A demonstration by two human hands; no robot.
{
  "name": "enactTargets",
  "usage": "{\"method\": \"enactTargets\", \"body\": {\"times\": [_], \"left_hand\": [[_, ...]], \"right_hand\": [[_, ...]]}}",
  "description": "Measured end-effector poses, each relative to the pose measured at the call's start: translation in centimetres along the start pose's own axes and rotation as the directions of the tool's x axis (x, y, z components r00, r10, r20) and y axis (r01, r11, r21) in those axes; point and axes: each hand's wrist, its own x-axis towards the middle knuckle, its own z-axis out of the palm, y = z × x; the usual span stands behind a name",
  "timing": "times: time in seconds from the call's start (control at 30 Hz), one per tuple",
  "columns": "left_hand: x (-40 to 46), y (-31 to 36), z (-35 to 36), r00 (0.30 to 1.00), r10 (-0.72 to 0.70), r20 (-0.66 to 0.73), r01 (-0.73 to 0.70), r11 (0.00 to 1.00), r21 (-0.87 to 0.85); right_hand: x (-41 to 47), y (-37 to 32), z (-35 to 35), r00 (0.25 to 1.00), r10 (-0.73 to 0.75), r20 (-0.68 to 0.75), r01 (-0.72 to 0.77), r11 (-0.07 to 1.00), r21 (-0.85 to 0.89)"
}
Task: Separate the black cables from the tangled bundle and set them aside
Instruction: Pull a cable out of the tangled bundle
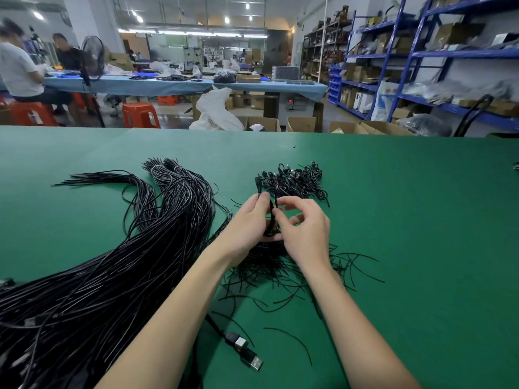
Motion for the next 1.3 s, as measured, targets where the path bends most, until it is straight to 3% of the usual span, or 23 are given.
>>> {"method": "enactTargets", "body": {"times": [0.07, 0.17, 0.23, 0.3, 0.37, 0.47, 0.67, 0.8, 1.17, 1.23, 1.3], "left_hand": [[0.1, -0.2, 0.0, 1.0, 0.013, -0.009, -0.013, 0.999, 0.046], [0.3, -0.6, -0.1, 0.998, 0.006, -0.064, -0.003, 0.999, 0.045], [0.6, -0.8, -0.3, 0.993, 0.016, -0.119, -0.01, 0.998, 0.054], [0.8, -0.9, -0.6, 0.986, 0.036, -0.162, -0.025, 0.997, 0.071], [0.6, -0.8, -0.5, 0.99, 0.019, -0.139, -0.024, 0.999, -0.034], [0.3, -0.7, -0.5, 0.995, 0.006, -0.101, -0.017, 0.994, -0.107], [0.2, -0.3, -0.4, 0.995, 0.004, -0.095, -0.009, 0.999, -0.053], [0.2, -0.3, -0.6, 0.999, 0.001, -0.045, -0.005, 0.995, -0.095], [0.4, -0.6, -1.1, 0.998, 0.035, -0.053, -0.038, 0.997, -0.064], [0.7, -0.8, -1.6, 0.995, 0.088, -0.04, -0.085, 0.993, 0.088], [0.8, -1.2, -1.7, 0.989, 0.147, 0.006, -0.142, 0.94, 0.311]], "right_hand": [[0.1, -0.1, 0.1, 0.999, -0.04, 0.016, 0.04, 0.998, -0.046], [0.2, -0.9, -0.4, 0.998, 0.014, 0.059, -0.016, 0.999, 0.034], [0.6, -1.3, -0.9, 0.982, 0.037, 0.183, -0.046, 0.998, 0.044], [0.4, -1.8, -1.2, 0.919, 0.042, 0.393, -0.044, 0.999, -0.002], [0.2, -2.1, -1.2, 0.849, 0.07, 0.524, -0.101, 0.994, 0.03], [0.2, -2.3, -1.4, 0.786, 0.113, 0.607, -0.205, 0.975, 0.083], [0.1, -2.5, -2.0, 0.695, 0.13, 0.707, -0.348, 0.921, 0.172], [-0.1, -2.5, -1.9, 0.666, 0.141, 0.733, -0.402, 0.895, 0.193], [1.0, -1.9, -3.5, 0.614, 0.278, 0.739, -0.251, 0.956, -0.151], [2.0, -2.0, -4.9, 0.697, 0.282, 0.659, -0.271, 0.955, -0.122], [2.4, -2.0, -5.2, 0.822, 0.276, 0.498, -0.345, 0.937, 0.048]]}}
